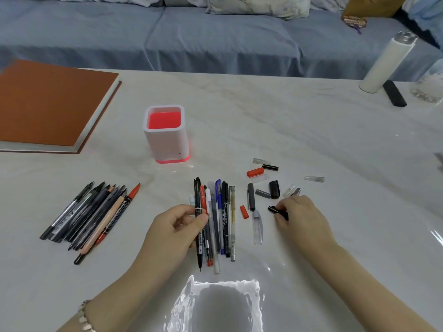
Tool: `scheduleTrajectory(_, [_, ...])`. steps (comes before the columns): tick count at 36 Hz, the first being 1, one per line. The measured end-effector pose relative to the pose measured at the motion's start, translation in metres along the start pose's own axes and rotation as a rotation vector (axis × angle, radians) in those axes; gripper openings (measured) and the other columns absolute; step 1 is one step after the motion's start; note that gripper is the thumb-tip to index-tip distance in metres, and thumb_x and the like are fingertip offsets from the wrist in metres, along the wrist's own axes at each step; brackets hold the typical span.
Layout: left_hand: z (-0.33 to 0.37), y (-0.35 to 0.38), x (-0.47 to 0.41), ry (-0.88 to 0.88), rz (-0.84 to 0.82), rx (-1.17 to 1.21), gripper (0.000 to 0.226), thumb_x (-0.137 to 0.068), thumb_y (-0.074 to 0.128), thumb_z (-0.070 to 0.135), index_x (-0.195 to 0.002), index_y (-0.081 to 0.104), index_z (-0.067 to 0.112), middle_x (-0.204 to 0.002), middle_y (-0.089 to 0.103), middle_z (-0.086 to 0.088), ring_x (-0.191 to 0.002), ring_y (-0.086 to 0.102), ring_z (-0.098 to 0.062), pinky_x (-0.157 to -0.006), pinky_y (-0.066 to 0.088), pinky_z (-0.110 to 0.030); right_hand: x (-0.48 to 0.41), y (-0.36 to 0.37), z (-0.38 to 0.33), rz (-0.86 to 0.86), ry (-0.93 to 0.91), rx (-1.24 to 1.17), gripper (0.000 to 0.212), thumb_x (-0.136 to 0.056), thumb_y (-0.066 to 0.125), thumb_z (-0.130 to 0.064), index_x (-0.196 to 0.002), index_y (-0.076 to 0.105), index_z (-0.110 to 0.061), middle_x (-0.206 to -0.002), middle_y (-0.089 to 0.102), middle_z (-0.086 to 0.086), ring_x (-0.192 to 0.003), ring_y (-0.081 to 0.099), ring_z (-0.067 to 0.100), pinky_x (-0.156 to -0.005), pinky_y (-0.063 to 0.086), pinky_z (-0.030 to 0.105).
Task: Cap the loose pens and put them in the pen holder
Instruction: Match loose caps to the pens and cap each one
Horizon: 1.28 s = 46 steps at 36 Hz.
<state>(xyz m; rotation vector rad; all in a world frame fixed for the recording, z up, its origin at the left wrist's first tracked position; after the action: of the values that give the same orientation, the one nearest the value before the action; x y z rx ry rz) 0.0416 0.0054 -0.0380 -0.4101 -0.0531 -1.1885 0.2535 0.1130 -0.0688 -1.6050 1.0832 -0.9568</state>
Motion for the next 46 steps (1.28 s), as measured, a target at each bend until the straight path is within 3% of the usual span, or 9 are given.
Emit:
scheduleTrajectory(4, [0.003, 0.001, 0.0, 0.046, -0.02, -0.075, 0.007, -0.083, 0.063, 0.02, -0.082, 0.068, 0.026, -0.084, 0.062, -0.02, -0.068, 0.054, -0.014, -0.075, 0.051, -0.035, 0.005, -0.003, 0.002, 0.022, 0.077, -0.267, 0.017, -0.084, 0.052, -0.016, -0.099, 0.059, -0.018, -0.085, 0.058, -0.002, -0.086, 0.052, 0.016, -0.071, 0.039, 0.024])
scheduleTrajectory(10, [0.0, 0.003, 0.001, 0.105, -0.061, -0.127, 0.006, -0.083, 0.063, 0.021, -0.081, 0.068, 0.024, -0.065, 0.048, 0.0, -0.052, 0.039, -0.003, -0.053, 0.035, -0.008, 0.015, -0.013, -0.015, -0.018, 0.13, -1.014, 0.03, -0.083, 0.051, 0.003, -0.101, 0.062, -0.018, -0.063, 0.052, -0.005, -0.05, 0.053, 0.004, -0.058, 0.044, 0.008])
scheduleTrajectory(16, [0.001, 0.003, 0.006, 0.14, -0.079, -0.192, 0.007, -0.082, 0.063, 0.025, -0.085, 0.067, 0.029, -0.068, 0.053, 0.002, -0.055, 0.042, -0.001, -0.054, 0.036, -0.005, 0.031, -0.029, -0.042, -0.053, 0.051, -1.269, 0.036, -0.081, 0.054, 0.01, -0.086, 0.067, -0.023, -0.059, 0.054, -0.016, -0.049, 0.056, 0.009, -0.058, 0.051, 0.021])
scheduleTrajectory(23, [0.011, -0.003, 0.013, 0.163, -0.082, -0.26, 0.017, -0.082, 0.063, 0.026, -0.081, 0.057, 0.043, -0.071, 0.057, 0.003, -0.063, 0.048, 0.003, -0.061, 0.039, -0.004, 0.045, -0.045, -0.051, 0.045, 0.049, -1.534, 0.035, -0.074, 0.062, 0.013, -0.089, 0.066, -0.018, -0.077, 0.062, 0.004, -0.068, 0.065, 0.02, -0.064, 0.057, 0.027])
scheduleTrajectory(26, [0.011, -0.002, 0.017, 0.164, -0.106, -0.27, 0.012, -0.082, 0.062, 0.027, -0.087, 0.063, 0.038, -0.071, 0.056, 0.006, -0.061, 0.048, 0.004, -0.061, 0.039, -0.005, 0.048, -0.049, -0.049, 0.147, 0.095, -1.574, 0.036, -0.075, 0.061, 0.012, -0.095, 0.064, -0.018, -0.083, 0.064, 0.009, -0.07, 0.067, 0.02, -0.065, 0.058, 0.025])
scheduleTrajectory(32, [0.014, 0.004, 0.024, 0.195, -0.171, -0.329, 0.011, -0.083, 0.062, 0.03, -0.089, 0.064, 0.039, -0.07, 0.055, 0.006, -0.061, 0.048, 0.0, -0.06, 0.04, -0.013, 0.05, -0.049, -0.06, 0.194, 0.106, -1.563, 0.036, -0.076, 0.062, 0.008, -0.094, 0.065, -0.023, -0.063, 0.058, -0.011, -0.061, 0.065, 0.008, -0.063, 0.053, 0.014])
scheduleTrajectory(37, [0.018, 0.009, 0.028, 0.258, -0.215, -0.377, 0.008, -0.084, 0.06, 0.032, -0.087, 0.063, 0.039, -0.086, 0.054, 0.011, -0.072, 0.049, -0.005, -0.064, 0.039, -0.016, 0.053, -0.041, -0.069, 0.136, 0.134, -1.643, 0.028, -0.076, 0.061, 0.01, -0.09, 0.064, -0.015, -0.067, 0.07, 0.003, -0.064, 0.068, 0.011, -0.062, 0.054, 0.016])
scheduleTrajectory(41, [0.016, 0.008, 0.029, 0.272, -0.209, -0.409, 0.012, -0.084, 0.06, 0.033, -0.094, 0.064, 0.036, -0.073, 0.057, 0.007, -0.077, 0.05, -0.007, -0.064, 0.039, -0.016, 0.056, -0.034, -0.07, 0.096, 0.179, -1.691, 0.023, -0.077, 0.061, 0.004, -0.091, 0.063, -0.014, -0.072, 0.073, 0.004, -0.067, 0.069, 0.012, -0.063, 0.054, 0.017])
scheduleTrajectory(46, [0.016, 0.007, 0.03, 0.295, -0.191, -0.433, 0.015, -0.084, 0.059, 0.035, -0.098, 0.064, 0.035, -0.078, 0.058, 0.007, -0.08, 0.05, -0.005, -0.064, 0.038, -0.013, 0.057, -0.033, -0.066, 0.109, 0.2, -1.696, 0.023, -0.078, 0.061, 0.004, -0.092, 0.062, -0.013, -0.073, 0.073, 0.006, -0.07, 0.07, 0.015, -0.068, 0.056, 0.02])
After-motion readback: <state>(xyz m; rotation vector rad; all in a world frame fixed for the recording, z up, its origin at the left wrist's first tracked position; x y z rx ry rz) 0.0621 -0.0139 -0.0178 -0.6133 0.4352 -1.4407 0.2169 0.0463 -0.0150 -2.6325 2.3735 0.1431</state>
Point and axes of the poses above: each hand's wrist, its own x-axis away from the middle knuckle, its own y-axis out of the palm, z = x × y, the point moved 9 cm from there along -x, towards the middle knuckle
